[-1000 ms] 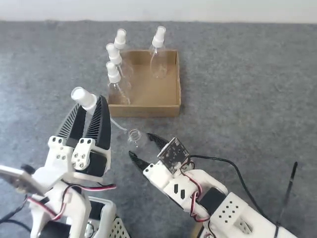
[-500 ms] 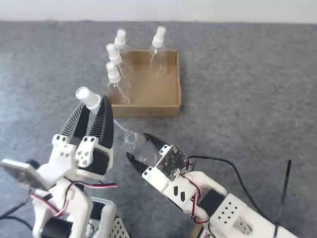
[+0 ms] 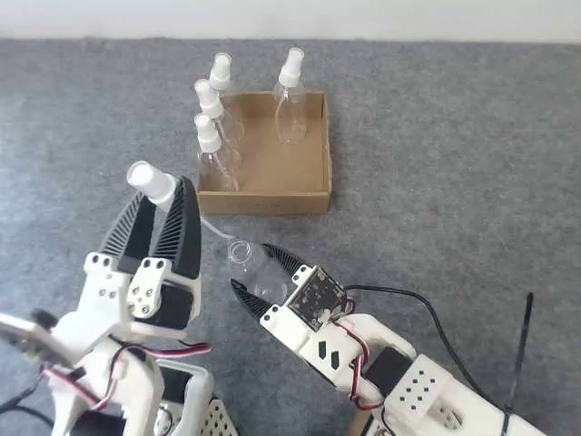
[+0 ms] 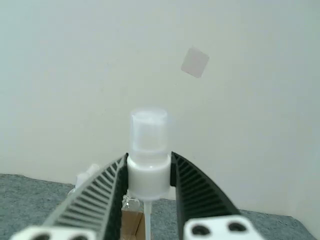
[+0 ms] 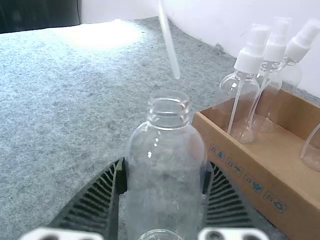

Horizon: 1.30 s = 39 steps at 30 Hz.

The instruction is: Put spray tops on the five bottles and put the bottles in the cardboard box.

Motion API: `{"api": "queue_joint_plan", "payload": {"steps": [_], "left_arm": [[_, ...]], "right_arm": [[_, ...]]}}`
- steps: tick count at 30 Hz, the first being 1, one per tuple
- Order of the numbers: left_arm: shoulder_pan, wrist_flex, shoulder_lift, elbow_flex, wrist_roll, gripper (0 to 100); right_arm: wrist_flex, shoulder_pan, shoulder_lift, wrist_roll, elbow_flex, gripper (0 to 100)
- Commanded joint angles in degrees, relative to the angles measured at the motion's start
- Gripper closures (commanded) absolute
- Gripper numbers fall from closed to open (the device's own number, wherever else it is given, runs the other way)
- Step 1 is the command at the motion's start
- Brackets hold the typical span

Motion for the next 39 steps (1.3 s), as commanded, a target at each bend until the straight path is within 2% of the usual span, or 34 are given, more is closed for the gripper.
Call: {"api": "queue_joint_plan", "payload": {"steps": [1,19,30,36,39], "left_arm": [[0.00,0.18,-0.97,-3.12,0.44,99],[0.18,2.73,-0.97,0.13,0.53,99],[0.26,2.29,-0.97,6.64,0.53,99],[4.75,2.29,-0.97,9.98,-1.14,98],[4.84,2.55,-0.97,11.12,-3.08,98]], "right_arm": [[-1.27,0.04,-1.63,0.70,-0.26,92.3],[-1.63,0.04,-1.63,0.70,-0.26,92.3],[-1.63,0.04,-1.63,0.53,-0.26,92.3],[-1.63,0.04,-2.07,0.53,-0.26,92.3],[-1.63,0.92,-2.07,0.35,-0.18,92.3]]}}
